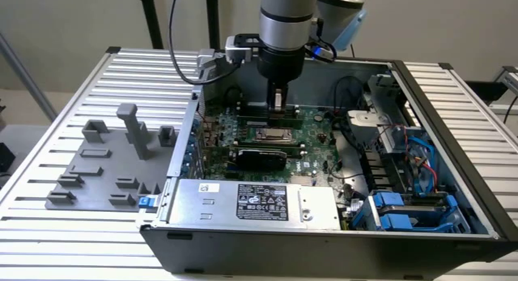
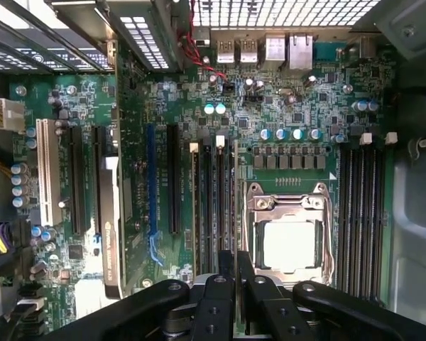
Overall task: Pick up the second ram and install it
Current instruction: 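Insert the second ram into the second slot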
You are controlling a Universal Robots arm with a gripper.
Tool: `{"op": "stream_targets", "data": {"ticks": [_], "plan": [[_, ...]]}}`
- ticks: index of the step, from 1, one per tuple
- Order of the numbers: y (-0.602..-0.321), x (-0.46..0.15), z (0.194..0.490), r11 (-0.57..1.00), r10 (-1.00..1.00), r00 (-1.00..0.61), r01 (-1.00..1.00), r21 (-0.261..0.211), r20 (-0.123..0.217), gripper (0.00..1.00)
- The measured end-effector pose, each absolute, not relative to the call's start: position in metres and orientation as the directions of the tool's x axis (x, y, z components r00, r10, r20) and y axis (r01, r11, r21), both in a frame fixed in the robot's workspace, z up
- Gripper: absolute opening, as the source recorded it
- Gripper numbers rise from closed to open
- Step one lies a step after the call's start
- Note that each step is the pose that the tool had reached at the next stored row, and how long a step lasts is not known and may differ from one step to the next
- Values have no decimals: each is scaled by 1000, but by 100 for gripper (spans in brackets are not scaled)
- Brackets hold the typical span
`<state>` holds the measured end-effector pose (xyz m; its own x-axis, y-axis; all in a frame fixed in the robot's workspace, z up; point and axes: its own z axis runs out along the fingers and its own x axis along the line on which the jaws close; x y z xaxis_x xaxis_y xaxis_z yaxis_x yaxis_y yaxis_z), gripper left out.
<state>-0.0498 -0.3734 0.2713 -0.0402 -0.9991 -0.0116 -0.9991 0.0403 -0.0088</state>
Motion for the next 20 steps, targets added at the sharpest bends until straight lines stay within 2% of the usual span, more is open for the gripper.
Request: {"op": "stream_targets", "data": {"ticks": [20], "plan": [[-378,-44,240,74,-997,-74,-997,-9,-12,13]]}}
